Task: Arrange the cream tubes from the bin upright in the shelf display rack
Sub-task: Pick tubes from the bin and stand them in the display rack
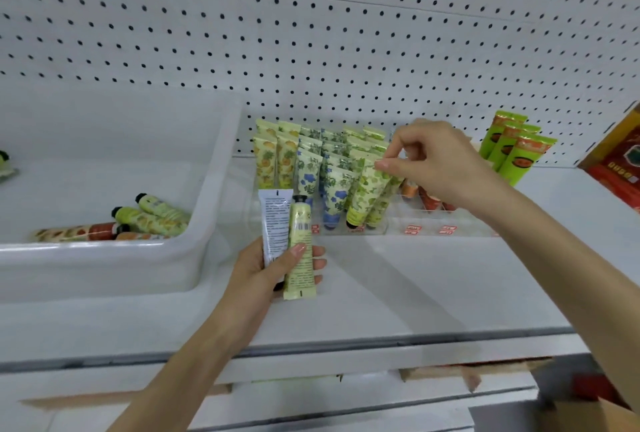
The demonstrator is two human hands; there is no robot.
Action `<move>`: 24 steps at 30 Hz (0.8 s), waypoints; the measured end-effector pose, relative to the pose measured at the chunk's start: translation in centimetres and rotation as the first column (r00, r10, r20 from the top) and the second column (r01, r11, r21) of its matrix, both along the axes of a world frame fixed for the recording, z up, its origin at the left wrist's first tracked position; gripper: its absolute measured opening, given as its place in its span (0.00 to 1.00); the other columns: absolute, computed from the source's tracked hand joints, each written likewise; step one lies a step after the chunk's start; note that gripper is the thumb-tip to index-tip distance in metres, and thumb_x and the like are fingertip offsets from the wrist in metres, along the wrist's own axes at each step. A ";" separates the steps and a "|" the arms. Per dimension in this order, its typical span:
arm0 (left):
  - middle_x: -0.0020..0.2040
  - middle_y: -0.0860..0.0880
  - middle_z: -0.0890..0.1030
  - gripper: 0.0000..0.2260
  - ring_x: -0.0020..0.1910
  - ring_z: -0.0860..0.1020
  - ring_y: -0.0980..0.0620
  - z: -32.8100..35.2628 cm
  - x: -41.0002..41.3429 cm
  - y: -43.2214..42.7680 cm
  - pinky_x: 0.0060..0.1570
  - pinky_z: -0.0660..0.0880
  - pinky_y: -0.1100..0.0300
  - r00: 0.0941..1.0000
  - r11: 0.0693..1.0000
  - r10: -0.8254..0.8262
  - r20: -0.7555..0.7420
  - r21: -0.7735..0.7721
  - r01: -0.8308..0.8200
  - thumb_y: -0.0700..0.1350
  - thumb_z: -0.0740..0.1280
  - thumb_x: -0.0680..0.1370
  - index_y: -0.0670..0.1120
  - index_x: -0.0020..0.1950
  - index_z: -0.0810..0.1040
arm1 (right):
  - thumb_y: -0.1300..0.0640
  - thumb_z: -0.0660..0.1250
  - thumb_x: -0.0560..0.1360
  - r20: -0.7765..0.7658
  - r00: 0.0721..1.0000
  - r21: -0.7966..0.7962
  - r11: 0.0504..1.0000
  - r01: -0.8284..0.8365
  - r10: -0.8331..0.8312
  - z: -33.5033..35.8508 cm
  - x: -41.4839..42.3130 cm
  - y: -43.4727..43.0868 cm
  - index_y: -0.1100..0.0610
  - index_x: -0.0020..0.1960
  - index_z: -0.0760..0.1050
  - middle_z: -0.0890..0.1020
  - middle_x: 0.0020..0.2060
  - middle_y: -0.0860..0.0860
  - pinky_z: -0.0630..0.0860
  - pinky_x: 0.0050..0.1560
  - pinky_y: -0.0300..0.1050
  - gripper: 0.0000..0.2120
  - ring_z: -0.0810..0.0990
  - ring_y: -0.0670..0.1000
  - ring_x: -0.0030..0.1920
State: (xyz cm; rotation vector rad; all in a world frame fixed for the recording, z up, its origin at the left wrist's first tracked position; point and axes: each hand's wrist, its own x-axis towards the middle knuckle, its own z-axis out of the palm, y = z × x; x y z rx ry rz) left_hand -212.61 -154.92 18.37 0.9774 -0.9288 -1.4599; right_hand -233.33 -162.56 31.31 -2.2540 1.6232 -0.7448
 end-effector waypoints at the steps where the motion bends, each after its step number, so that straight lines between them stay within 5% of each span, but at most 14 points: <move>1: 0.47 0.42 0.85 0.15 0.46 0.84 0.44 0.0 0.0 0.0 0.41 0.81 0.53 1.000 1.000 0.001 -0.001 -0.002 -0.001 0.44 0.66 0.70 0.43 0.56 0.77 | 0.52 0.72 0.72 -0.013 1.000 -0.020 1.000 0.005 -0.005 0.0 0.2 -0.1 0.48 0.33 0.74 0.65 0.27 0.48 0.61 0.27 0.33 0.10 0.64 0.45 0.27; 6: 0.48 0.41 0.85 0.15 0.47 0.84 0.43 0.1 0.1 0.0 0.42 0.81 0.52 1.000 1.000 0.012 -0.005 0.001 -0.012 0.44 0.66 0.70 0.43 0.56 0.78 | 0.51 0.70 0.73 -0.050 0.998 -0.057 0.998 0.030 -0.033 0.0 0.6 -0.7 0.49 0.37 0.76 0.61 0.24 0.47 0.59 0.30 0.43 0.07 0.61 0.47 0.25; 22: 0.49 0.42 0.84 0.17 0.47 0.84 0.44 0.2 0.0 -0.3 0.43 0.81 0.52 1.000 1.000 -0.007 0.030 0.007 0.007 0.45 0.66 0.71 0.43 0.59 0.76 | 0.50 0.69 0.74 -0.126 0.988 -0.124 0.989 0.076 -0.092 -1.9 0.9 -2.0 0.53 0.44 0.82 0.60 0.27 0.41 0.58 0.29 0.39 0.07 0.60 0.39 0.27; 24: 0.49 0.42 0.84 0.17 0.48 0.84 0.44 0.2 0.0 -0.4 0.43 0.81 0.52 0.999 1.000 -0.010 0.032 0.009 0.009 0.45 0.66 0.71 0.43 0.59 0.76 | 0.49 0.69 0.74 -0.145 0.985 -0.117 0.990 0.074 -0.090 -2.4 0.9 -2.0 0.53 0.44 0.82 0.66 0.28 0.41 0.62 0.31 0.40 0.08 0.67 0.42 0.30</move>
